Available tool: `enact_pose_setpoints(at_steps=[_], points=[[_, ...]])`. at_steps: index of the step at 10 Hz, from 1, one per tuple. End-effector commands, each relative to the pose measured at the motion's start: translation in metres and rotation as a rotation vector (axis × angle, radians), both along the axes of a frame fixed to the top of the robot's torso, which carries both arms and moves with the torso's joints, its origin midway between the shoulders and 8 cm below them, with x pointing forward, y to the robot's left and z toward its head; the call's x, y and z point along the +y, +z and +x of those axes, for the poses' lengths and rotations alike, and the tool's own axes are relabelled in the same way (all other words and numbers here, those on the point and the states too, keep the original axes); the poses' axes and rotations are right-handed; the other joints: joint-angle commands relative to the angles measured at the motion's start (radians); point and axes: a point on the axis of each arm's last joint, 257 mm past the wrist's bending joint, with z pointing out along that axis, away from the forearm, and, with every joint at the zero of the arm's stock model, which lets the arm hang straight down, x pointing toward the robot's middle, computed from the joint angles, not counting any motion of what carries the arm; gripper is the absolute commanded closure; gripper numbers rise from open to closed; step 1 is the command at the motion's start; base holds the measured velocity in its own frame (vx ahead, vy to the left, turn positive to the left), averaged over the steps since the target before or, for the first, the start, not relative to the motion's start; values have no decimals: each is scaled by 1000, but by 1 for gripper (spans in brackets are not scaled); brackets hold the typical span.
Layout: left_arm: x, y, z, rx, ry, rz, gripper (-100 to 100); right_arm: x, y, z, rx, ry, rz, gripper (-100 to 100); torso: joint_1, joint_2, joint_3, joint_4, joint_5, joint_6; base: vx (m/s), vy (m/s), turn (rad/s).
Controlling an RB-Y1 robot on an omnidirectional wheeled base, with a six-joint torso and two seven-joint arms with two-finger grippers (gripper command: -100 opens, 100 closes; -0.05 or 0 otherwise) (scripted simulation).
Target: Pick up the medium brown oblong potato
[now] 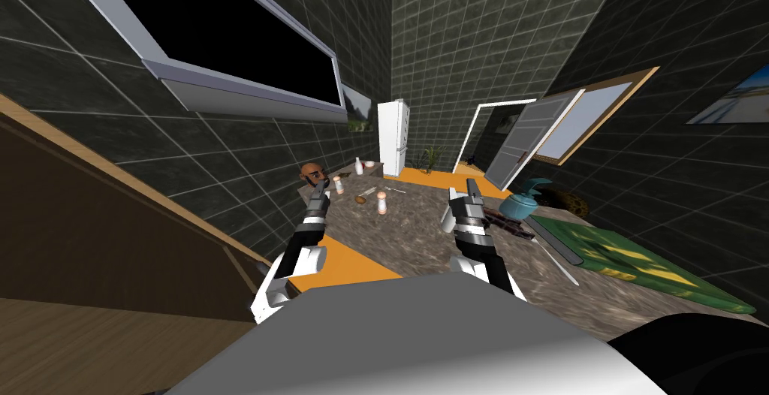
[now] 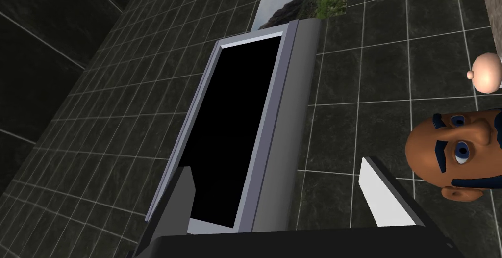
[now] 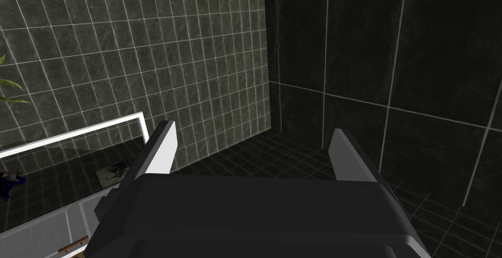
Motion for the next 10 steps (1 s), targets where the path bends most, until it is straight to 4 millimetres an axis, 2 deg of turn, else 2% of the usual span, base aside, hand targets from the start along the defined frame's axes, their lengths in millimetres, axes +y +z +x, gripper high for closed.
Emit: enact_pose_setpoints(at_steps=[1, 2, 3, 4, 5, 6, 7, 10], points=[[0, -9, 12, 34, -8, -1, -100, 0, 0, 0, 0, 0, 0, 0, 0, 0, 0, 0, 0, 0, -39, -4, 9], [-4, -19, 27, 69, -19, 3, -100, 0, 0, 0, 0, 0, 0, 0, 0, 0, 0, 0, 0, 0, -35, -2, 19], [-3, -20, 28, 71, -19, 3, -100, 0, 0, 0, 0, 0, 0, 0, 0, 0, 0, 0, 0, 0, -23, -3, 12], [-7, -29, 42, 107, -30, 8, -100, 0, 0, 0, 0, 0, 0, 0, 0, -1, 0, 0, 0, 0, -22, -5, 29], [-7, -31, 43, 112, -30, 8, -100, 0, 0, 0, 0, 0, 0, 0, 0, -1, -1, 0, 0, 0, -18, -6, 6], [-10, -37, 58, 143, -41, 14, -100, 0, 0, 0, 0, 0, 0, 0, 0, -1, -1, 0, 0, 0, -24, -10, 21], [-9, -43, 59, 154, -39, 13, -100, 0, 0, 0, 0, 0, 0, 0, 0, -1, -1, 0, 0, 0, -23, -9, 2], [-13, -63, 87, 235, -53, 27, -100, 0, 0, 0, 0, 0, 0, 0, 0, -1, -1, 0, 0, 0, -24, -7, 5]])
